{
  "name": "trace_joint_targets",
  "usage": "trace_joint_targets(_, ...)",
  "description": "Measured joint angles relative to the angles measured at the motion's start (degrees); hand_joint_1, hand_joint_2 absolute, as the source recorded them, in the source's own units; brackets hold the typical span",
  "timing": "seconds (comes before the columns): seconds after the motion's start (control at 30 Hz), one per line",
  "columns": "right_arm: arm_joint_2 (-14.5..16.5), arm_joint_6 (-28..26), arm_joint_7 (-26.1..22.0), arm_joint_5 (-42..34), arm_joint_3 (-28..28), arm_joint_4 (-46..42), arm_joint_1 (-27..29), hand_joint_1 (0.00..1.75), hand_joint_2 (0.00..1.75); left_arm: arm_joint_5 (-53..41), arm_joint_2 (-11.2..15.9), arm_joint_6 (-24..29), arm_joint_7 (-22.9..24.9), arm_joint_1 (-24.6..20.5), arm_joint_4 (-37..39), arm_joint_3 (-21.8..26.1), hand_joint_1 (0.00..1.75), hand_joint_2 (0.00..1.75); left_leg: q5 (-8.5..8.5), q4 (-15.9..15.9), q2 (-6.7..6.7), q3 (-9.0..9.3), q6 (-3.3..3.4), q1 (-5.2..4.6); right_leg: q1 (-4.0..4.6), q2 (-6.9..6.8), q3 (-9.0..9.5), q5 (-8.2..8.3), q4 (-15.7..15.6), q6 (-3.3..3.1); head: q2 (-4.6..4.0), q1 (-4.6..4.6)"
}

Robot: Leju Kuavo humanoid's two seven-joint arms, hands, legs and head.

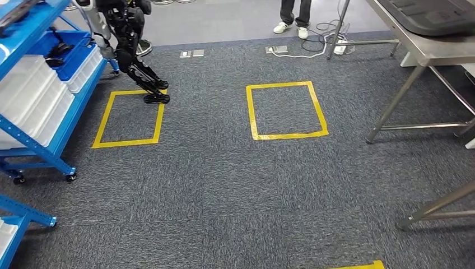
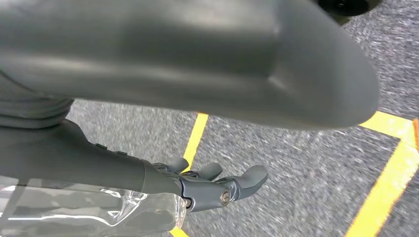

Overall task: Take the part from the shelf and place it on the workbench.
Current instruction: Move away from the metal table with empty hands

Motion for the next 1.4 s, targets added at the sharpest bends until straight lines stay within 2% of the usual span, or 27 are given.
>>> trace_joint_targets(0.07,0.02,-0.01,0.0,-0.09,0.04,0.0,-0.04,0.0,0.0,-0.08,0.02,0.09,0.13,0.24,0.01,-0.04,0.0,1.75,1.92,-6.45,2.78,2.93,1.0,-0.91,0.2,-1.11,0.35,-0.33,-0.03,0.26,0.0,0.02)
trace_joint_targets(0.1,0.03,-0.01,0.0,-0.19,0.1,0.0,-0.05,0.0,0.0,-0.07,0.04,0.13,0.13,0.35,0.02,-0.05,0.0,1.75,1.9,-7.51,3.47,3.22,1.3,-1.31,0.23,-1.72,0.41,-0.44,-0.07,0.45,0.0,0.03)
trace_joint_targets(0.17,0.04,-0.01,0.0,-0.35,0.33,-0.02,-0.16,0.0,0.0,-0.01,0.04,0.14,0.12,0.46,0.01,-0.05,0.0,1.75,2.07,-8.03,2.15,3.18,1.61,-1.36,0.28,-3.02,0.68,-0.7,-0.23,0.95,0.0,0.05)
trace_joint_targets(0.2,0.03,-0.01,0.0,-0.4,0.45,-0.03,-0.26,0.0,0.0,0.02,0.02,0.14,0.1,0.54,0.01,-0.05,0.0,1.75,2.31,-8.47,1.4,3.45,1.75,-1.18,0.25,-2.49,0.83,-1.04,0.03,1.25,0.0,0.08)
trace_joint_targets(0.27,0.02,-0.01,0.01,-0.41,0.67,-0.05,-0.4,0.0,0.0,0.01,-0.04,0.14,0.14,0.49,0.01,-0.06,0.0,1.75,2.82,-9.29,-0.09,4.13,2.11,-0.56,0.21,0.68,-0.52,-3.21,3.73,1.71,0.0,0.2)
trace_joint_targets(0.3,0.01,-0.02,0.04,-0.41,0.76,-0.05,-0.39,0.0,0.0,0.0,-0.08,0.13,0.17,0.49,0.01,-0.07,0.0,1.75,2.89,-9.4,-0.79,4.26,2.2,-0.41,0.1,2.63,-2.27,-4.83,7.41,1.84,0.0,0.27)
trace_joint_targets(0.33,0.0,-0.02,0.11,-0.42,0.84,-0.04,-0.31,0.0,0.0,-0.01,-0.09,0.1,0.2,0.47,0.01,-0.08,0.0,1.75,2.91,-9.39,-1.59,4.29,2.29,-0.3,0.05,3.62,-4.51,-6.38,11.54,1.92,0.0,0.31)
trace_joint_targets(0.37,-0.02,-0.02,0.2,-0.42,0.9,-0.04,-0.23,0.0,0.0,0.01,-0.11,0.05,0.21,0.49,0.01,-0.08,0.0,1.75,2.89,-9.38,-2.48,4.33,2.3,-0.24,-0.01,3.98,-6.52,-7.18,14.81,2.04,0.0,0.34)
trace_joint_targets(0.4,-0.04,-0.02,0.31,-0.44,0.95,-0.03,-0.11,0.0,0.0,0.04,-0.12,0.02,0.23,0.52,0.0,-0.08,0.0,1.75,2.85,-9.35,-3.4,4.41,2.27,-0.18,-0.07,4.07,-7.78,-6.93,16.35,2.14,0.0,0.34)
trace_joint_targets(0.43,-0.09,-0.02,0.4,-0.46,1.01,-0.02,-0.01,0.0,0.0,0.07,-0.13,-0.02,0.26,0.53,0.0,-0.08,0.0,1.75,2.78,-9.31,-4.37,4.55,2.17,-0.06,-0.16,4.14,-7.89,-5.45,15.45,2.25,0.0,0.34)
trace_joint_targets(0.47,-0.14,-0.02,0.46,-0.48,1.09,-0.01,0.05,0.0,0.0,0.09,-0.15,-0.04,0.28,0.54,0.0,-0.08,0.0,1.75,2.64,-9.23,-5.3,4.75,1.97,0.11,-0.32,4.5,-6.91,-3.09,12.36,2.4,0.0,0.34)
trace_joint_targets(0.53,-0.21,-0.02,0.51,-0.5,1.24,0.0,0.11,0.0,0.0,0.08,-0.17,-0.04,0.32,0.51,0.01,-0.08,0.0,1.75,2.15,-8.8,-6.85,4.84,1.28,0.32,-0.88,6.8,-3.84,1.11,4.33,2.81,0.0,0.36)
trace_joint_targets(0.6,-0.21,-0.02,0.52,-0.49,1.31,0.01,0.09,0.0,0.0,0.08,-0.16,-0.03,0.35,0.47,0.02,-0.09,0.0,1.75,1.76,-8.41,-8.04,4.49,0.59,0.34,-1.11,8.46,-2.35,2.2,0.55,2.46,0.0,0.34)
trace_joint_targets(0.67,-0.16,-0.01,0.52,-0.49,1.33,0.02,-0.04,0.0,0.0,0.09,-0.14,-0.03,0.37,0.52,0.02,-0.09,0.0,1.75,1.75,-8.44,-9.13,4.22,0.14,0.51,-0.89,7.53,-2.28,2.03,0.37,1.4,0.0,0.32)
trace_joint_targets(0.7,-0.13,-0.01,0.52,-0.49,1.34,0.02,-0.1,0.0,0.0,0.09,-0.09,-0.03,0.37,0.57,0.02,-0.08,0.0,1.75,1.65,-8.29,-9.09,4.15,-0.04,0.58,-0.84,6.88,-2.23,2.05,0.32,0.97,0.0,0.32)
trace_joint_targets(0.77,-0.13,-0.02,0.52,-0.47,1.35,0.02,-0.13,0.0,0.0,0.1,-0.01,-0.03,0.37,0.49,0.02,-0.08,0.0,1.75,-0.14,-5.12,-6.74,2.72,-0.5,0.57,-0.91,5.54,-2.14,2.07,0.18,0.23,0.0,0.15)
trace_joint_targets(0.83,-0.2,-0.02,0.54,-0.44,1.35,0.02,-0.02,0.0,0.0,0.13,0.01,-0.11,0.34,0.13,0.01,-0.04,0.0,1.75,-3.82,2.73,-3.54,-1.13,-0.94,0.53,-0.67,4.05,-2.09,1.89,0.17,-0.19,0.0,-0.02)
trace_joint_targets(0.87,-0.2,-0.02,0.56,-0.44,1.35,0.02,0.05,0.0,0.0,0.15,0.01,-0.16,0.32,-0.09,0.0,-0.02,0.0,1.75,-5.32,6.78,-2.84,-3.12,-1.05,0.55,-0.51,3.21,-2.06,1.77,0.18,-0.29,0.0,-0.02)
trace_joint_targets(0.9,-0.2,-0.02,0.58,-0.43,1.35,0.02,0.11,0.0,0.0,0.17,0.01,-0.22,0.29,-0.24,-0.01,0.01,0.0,1.75,-5.98,9.34,-2.54,-4.36,-1.04,0.54,-0.37,2.38,-1.98,1.65,0.19,-0.36,0.0,-0.02)
trace_joint_targets(0.93,-0.2,-0.02,0.59,-0.43,1.35,0.02,0.1,0.0,0.0,0.18,0.01,-0.24,0.29,-0.3,-0.01,0.02,0.0,1.75,-5.52,9.61,-2.38,-4.44,-0.89,0.49,-0.23,1.62,-1.85,1.51,0.19,-0.4,0.0,-0.02)
trace_joint_targets(1.0,-0.2,-0.02,0.6,-0.42,1.35,0.02,0.0,0.0,0.0,0.13,0.0,-0.23,0.38,-0.12,-0.01,-0.02,0.0,1.75,-1.85,3.24,-1.3,-1.17,-0.03,0.13,0.1,0.3,-1.35,1.21,0.17,-0.43,0.0,-0.03)
trace_joint_targets(1.07,-0.11,-0.02,0.61,-0.41,1.36,0.02,-0.06,0.0,0.0,0.08,0.04,-0.2,0.59,0.16,0.01,-0.07,0.0,1.75,1.19,-4.96,2.03,2.78,1.26,-0.77,0.45,-0.84,-0.84,0.87,0.13,-0.3,0.0,0.02)
trace_joint_targets(1.13,-0.02,-0.01,0.61,-0.41,1.37,0.02,-0.06,0.0,0.0,0.05,0.07,-0.19,0.75,0.35,0.02,-0.1,0.0,1.75,1.67,-8.04,3.61,3.88,1.86,-1.49,0.5,-2.11,-0.6,0.65,0.02,0.02,0.0,0.04)
trace_joint_targets(1.2,0.01,0.0,0.6,-0.41,1.41,-0.02,-0.17,0.0,0.0,0.05,0.04,-0.19,0.78,0.5,0.01,-0.1,0.0,1.75,2.04,-8.77,1.95,3.91,2.02,-1.32,0.37,-3.1,-0.19,0.46,-0.13,0.55,0.0,0.0)
trace_joint_targets(1.27,-0.01,0.0,0.58,-0.4,1.47,-0.08,-0.27,0.0,0.0,0.07,-0.01,-0.19,0.79,0.49,0.01,-0.12,0.0,1.75,2.74,-9.87,0.28,4.6,2.28,-0.69,0.25,-0.5,-0.48,-0.76,1.62,1.16,0.0,0.07)
trace_joint_targets(1.33,-0.03,0.0,0.57,-0.39,1.59,-0.08,-0.2,0.0,0.0,0.04,-0.08,-0.2,0.83,0.43,0.01,-0.15,0.0,1.75,3.19,-10.32,-1.3,5.02,2.45,-0.26,0.07,3.19,-3.26,-3.89,7.91,1.61,0.0,0.25)
trace_joint_targets(1.4,-0.05,0.0,0.58,-0.4,1.74,-0.07,-0.01,0.0,0.0,0.04,-0.11,-0.22,0.85,0.5,0.0,-0.17,0.0,1.75,3.25,-10.27,-2.99,5.07,2.53,-0.08,-0.17,4.1,-6.91,-6.05,14.64,1.99,0.0,0.34)
